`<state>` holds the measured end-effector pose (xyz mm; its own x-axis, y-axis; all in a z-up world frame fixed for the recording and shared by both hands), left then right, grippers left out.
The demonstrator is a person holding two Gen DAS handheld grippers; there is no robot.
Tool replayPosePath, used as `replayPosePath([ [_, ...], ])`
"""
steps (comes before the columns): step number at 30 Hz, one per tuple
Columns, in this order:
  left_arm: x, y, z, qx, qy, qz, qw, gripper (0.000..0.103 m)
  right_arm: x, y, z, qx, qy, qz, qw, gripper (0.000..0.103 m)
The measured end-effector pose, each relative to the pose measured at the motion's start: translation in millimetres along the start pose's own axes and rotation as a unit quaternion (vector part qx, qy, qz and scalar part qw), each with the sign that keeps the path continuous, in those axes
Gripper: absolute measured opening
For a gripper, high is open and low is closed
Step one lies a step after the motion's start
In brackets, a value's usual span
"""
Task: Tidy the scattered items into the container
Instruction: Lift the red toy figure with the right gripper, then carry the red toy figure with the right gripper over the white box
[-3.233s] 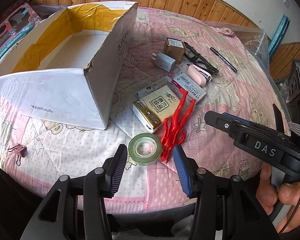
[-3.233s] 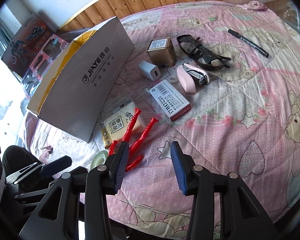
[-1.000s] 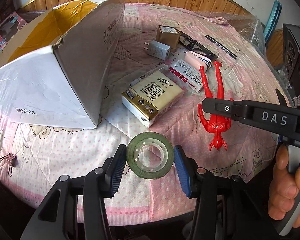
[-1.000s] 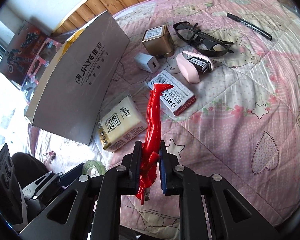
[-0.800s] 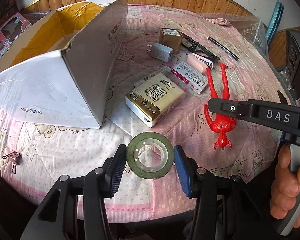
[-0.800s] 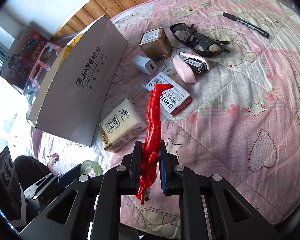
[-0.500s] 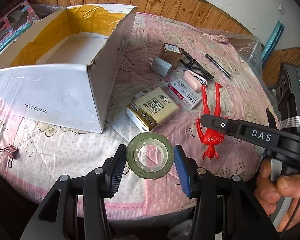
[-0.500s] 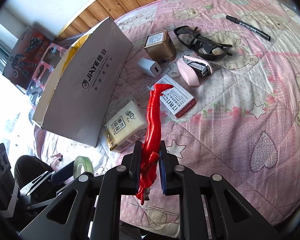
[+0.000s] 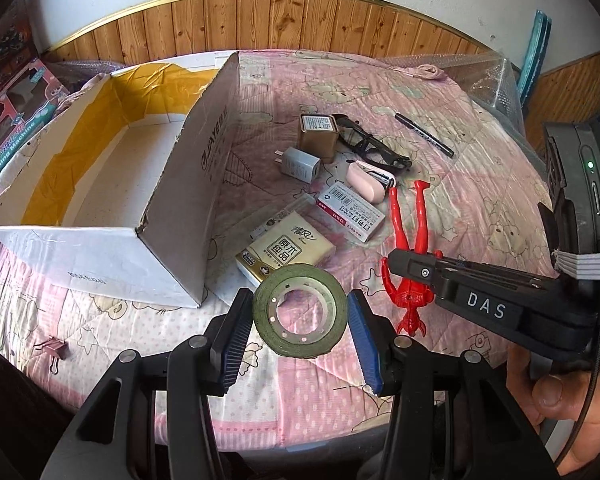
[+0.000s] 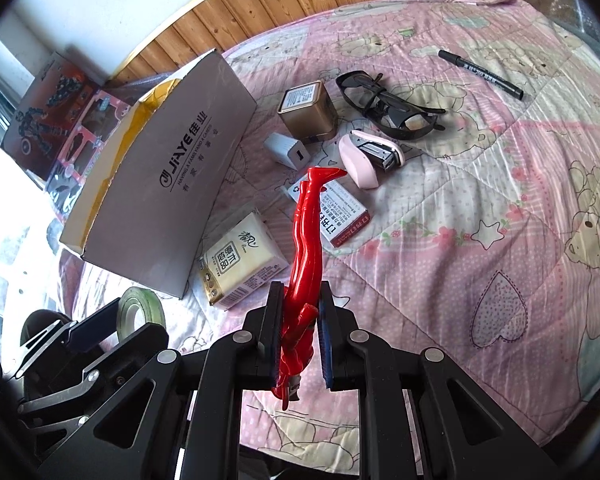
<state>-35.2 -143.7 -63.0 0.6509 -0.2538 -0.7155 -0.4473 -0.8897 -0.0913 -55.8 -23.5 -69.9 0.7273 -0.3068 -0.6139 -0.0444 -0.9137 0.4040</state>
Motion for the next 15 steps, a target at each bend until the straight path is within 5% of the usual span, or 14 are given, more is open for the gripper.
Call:
replayPosePath([
  [15, -29.3, 4.0, -18.2, -0.017, -0.029, -0.005, 0.9994, 0.049, -5.0, 1.8, -23.4, 0.016, -0.016, -0.005, 1.0, 0.016],
])
Point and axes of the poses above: each gripper's, at about its wrist camera, not at the fingertips, and z roughly the way its jaws point, y to its left, x to its underside, the point moved 8 cm from there along z, roughly the way its jaws point, and after that the axes turned 13 degrees about -y, right-handed, at the moved point
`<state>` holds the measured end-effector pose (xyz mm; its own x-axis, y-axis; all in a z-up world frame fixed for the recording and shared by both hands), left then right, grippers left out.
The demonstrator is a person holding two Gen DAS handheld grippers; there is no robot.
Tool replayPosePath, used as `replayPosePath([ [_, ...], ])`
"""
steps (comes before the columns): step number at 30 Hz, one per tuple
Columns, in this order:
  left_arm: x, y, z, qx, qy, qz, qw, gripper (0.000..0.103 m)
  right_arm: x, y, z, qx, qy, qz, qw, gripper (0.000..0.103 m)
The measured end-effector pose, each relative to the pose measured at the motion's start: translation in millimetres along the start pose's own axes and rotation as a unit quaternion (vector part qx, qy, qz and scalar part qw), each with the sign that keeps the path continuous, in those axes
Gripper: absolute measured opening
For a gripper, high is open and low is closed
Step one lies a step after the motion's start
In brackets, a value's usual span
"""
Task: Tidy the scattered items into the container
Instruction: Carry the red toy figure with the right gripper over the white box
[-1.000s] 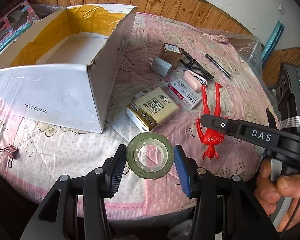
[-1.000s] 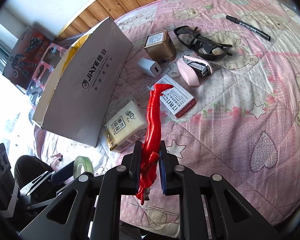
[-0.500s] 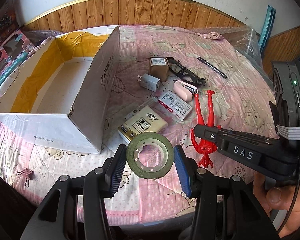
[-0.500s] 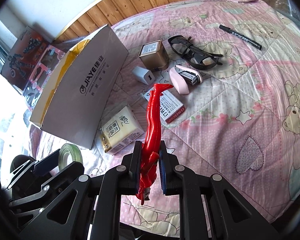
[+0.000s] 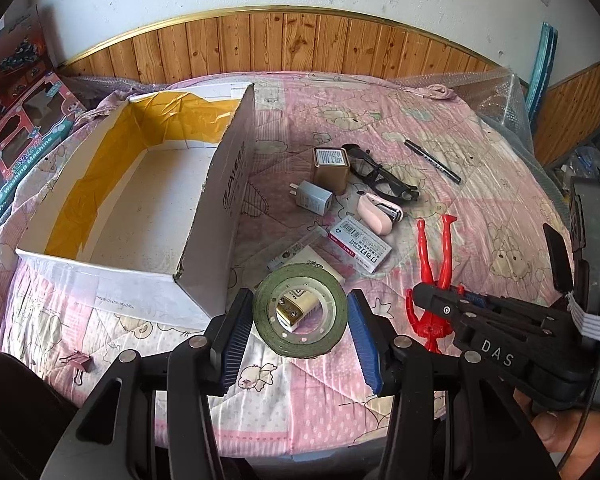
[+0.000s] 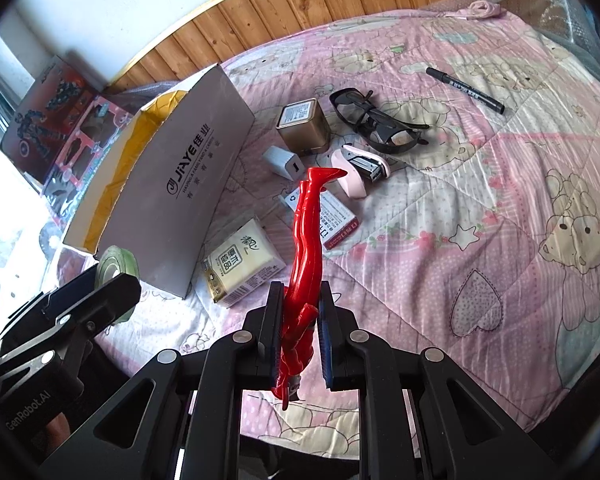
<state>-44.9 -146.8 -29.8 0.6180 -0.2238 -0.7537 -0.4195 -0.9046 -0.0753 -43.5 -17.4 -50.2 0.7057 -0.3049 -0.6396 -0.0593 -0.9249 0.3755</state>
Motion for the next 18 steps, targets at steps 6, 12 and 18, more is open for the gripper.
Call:
replayPosePath([
  [6, -10.6, -4.2, -3.8, 0.014, -0.008, -0.006, 0.9999, 0.049, -4.7, 1.6, -9.7, 0.005, -0.008, -0.002, 1.0, 0.016],
  [12, -22.8, -4.1, -7.6, 0.028, -0.019, -0.018, 0.9993, 0.049, -15.0, 10.0, -18.2, 0.006, -0.018, -0.012, 1.0, 0.016],
  [18, -33.6, -0.4, -8.3, 0.024, -0.027, -0.021, 0.9991, 0.049, -24.7, 20.5, -18.8, 0.003, -0.023, -0.023, 0.999, 0.016],
])
Point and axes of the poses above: each gripper's, at about its wrist camera, not at the fingertips, and z roughly the way its jaws point, y to its left, x to its underside, the point moved 8 cm from there along z, roughly the way its jaws point, and after that the axes turned 13 degrees about -y, right-handed, at the moved point
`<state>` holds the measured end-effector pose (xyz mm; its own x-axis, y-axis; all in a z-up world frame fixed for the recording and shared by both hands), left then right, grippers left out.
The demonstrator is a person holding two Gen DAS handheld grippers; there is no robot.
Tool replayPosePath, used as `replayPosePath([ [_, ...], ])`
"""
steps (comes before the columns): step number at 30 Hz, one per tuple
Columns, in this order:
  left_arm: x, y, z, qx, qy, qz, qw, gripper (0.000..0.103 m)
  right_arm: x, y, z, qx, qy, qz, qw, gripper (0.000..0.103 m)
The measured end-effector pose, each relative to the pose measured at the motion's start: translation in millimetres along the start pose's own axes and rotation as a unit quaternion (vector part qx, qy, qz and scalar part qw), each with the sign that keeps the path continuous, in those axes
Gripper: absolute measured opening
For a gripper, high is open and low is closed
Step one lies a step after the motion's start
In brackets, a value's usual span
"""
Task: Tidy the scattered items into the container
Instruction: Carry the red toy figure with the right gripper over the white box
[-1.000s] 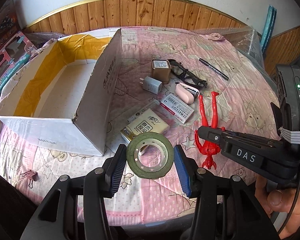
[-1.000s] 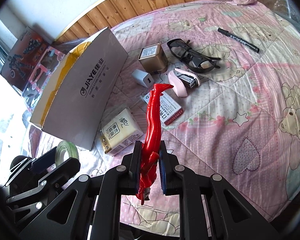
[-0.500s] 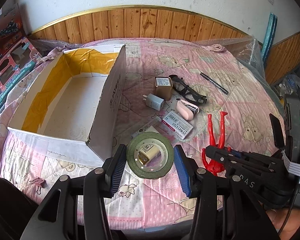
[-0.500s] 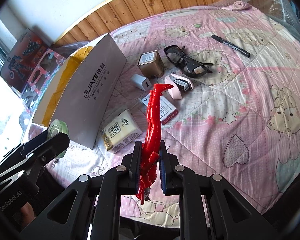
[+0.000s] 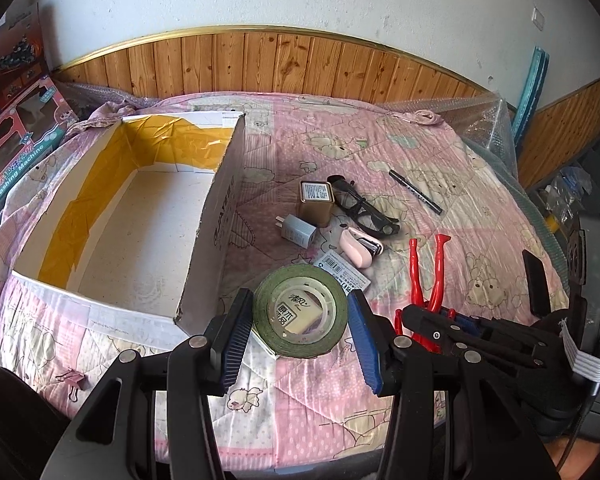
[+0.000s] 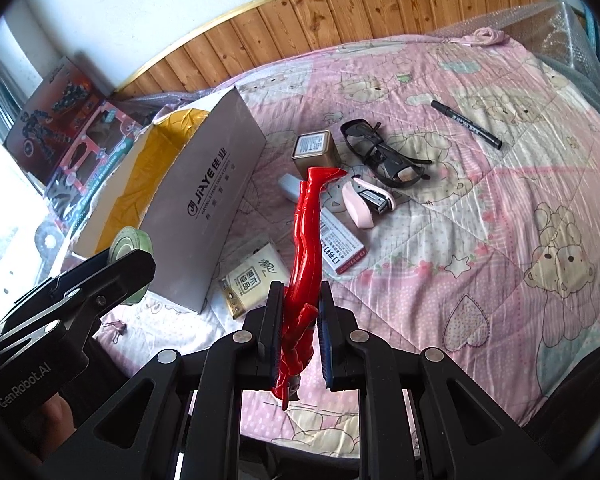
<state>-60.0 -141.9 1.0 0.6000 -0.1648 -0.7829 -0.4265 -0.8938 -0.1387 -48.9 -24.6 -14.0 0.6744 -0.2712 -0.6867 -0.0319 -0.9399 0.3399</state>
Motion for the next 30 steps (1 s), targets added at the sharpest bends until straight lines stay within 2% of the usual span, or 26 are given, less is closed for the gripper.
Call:
replayPosePath([
  [30, -39.4, 46.2, -11.5, -0.03, -0.037, -0.028, 0.9985, 0.049, -46.8, 65.2, -1.4, -0.025, -0.017, -0.049, 0.998, 0.016],
])
Point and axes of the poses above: each gripper's, at about its wrist camera, not at the fingertips, and z roughly the way its jaws point, y to its left, x to its underside, the point moved 8 cm from there along z, roughly the way its jaws point, and after that the axes turned 13 degrees about -y, right-handed, at the moved point
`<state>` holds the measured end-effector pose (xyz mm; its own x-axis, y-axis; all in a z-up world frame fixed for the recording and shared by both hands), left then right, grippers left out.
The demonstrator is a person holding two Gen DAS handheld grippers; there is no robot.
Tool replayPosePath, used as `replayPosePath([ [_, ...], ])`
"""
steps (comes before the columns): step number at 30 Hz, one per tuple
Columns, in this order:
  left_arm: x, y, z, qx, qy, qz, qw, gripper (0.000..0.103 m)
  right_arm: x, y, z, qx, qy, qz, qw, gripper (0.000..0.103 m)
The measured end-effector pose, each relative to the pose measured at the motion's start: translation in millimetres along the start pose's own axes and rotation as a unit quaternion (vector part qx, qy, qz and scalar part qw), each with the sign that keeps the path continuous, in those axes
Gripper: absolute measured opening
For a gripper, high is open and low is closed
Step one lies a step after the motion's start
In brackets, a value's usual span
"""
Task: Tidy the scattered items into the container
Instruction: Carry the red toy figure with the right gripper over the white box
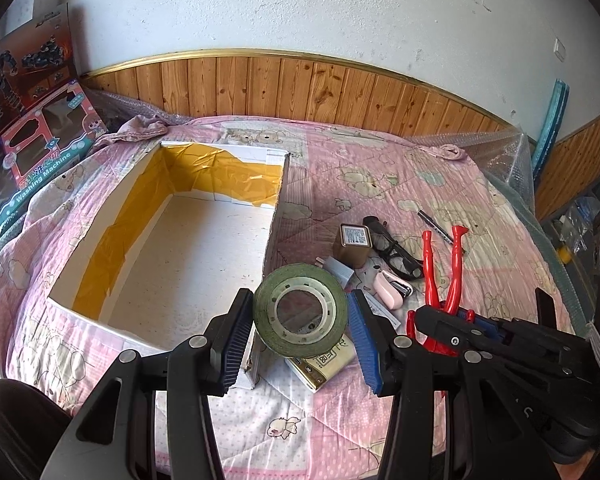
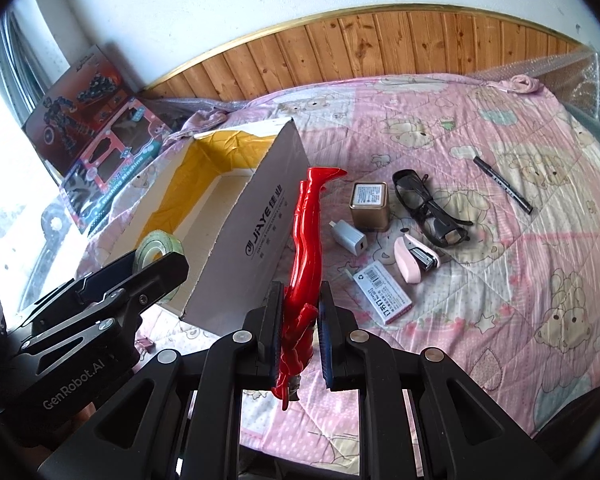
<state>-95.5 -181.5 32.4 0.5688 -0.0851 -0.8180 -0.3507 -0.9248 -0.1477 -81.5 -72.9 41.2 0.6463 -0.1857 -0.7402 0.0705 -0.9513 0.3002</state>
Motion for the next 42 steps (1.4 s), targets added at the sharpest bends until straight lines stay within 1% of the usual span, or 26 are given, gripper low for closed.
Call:
replayPosePath([
  [16, -15.9, 27.8, -7.2, -0.005, -0.014, -0.03, 0.9994, 0.049, -19.2, 41.7, 10.8, -0.019, -0.002, -0.03, 0.999, 0.016],
  [26, -25.7, 56.9, -7.7, -0.018, -0.021, -0.052, 0.9982, 0.049, -28.9, 69.4, 23.9, -0.034, 0.001, -0.048, 0.998, 0.016],
  [42, -37.3, 101.3, -5.1, -0.04, -0.029, -0.082, 0.9954, 0.049, -35.1, 105.1, 44.0, -0.058, 0.011, -0.07, 0.996, 0.016],
])
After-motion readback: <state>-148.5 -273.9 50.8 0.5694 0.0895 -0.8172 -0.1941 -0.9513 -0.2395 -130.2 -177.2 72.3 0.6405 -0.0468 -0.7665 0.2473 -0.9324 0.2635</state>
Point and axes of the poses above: each gripper's, at about its wrist camera, not at the fingertips, and z roughly the way its jaws point, y to its left, x to its underside, the point moved 8 cm from there along z, roughly the way its jaws point, and after that the axes turned 13 degrees about -y, right-handed, at the moved point
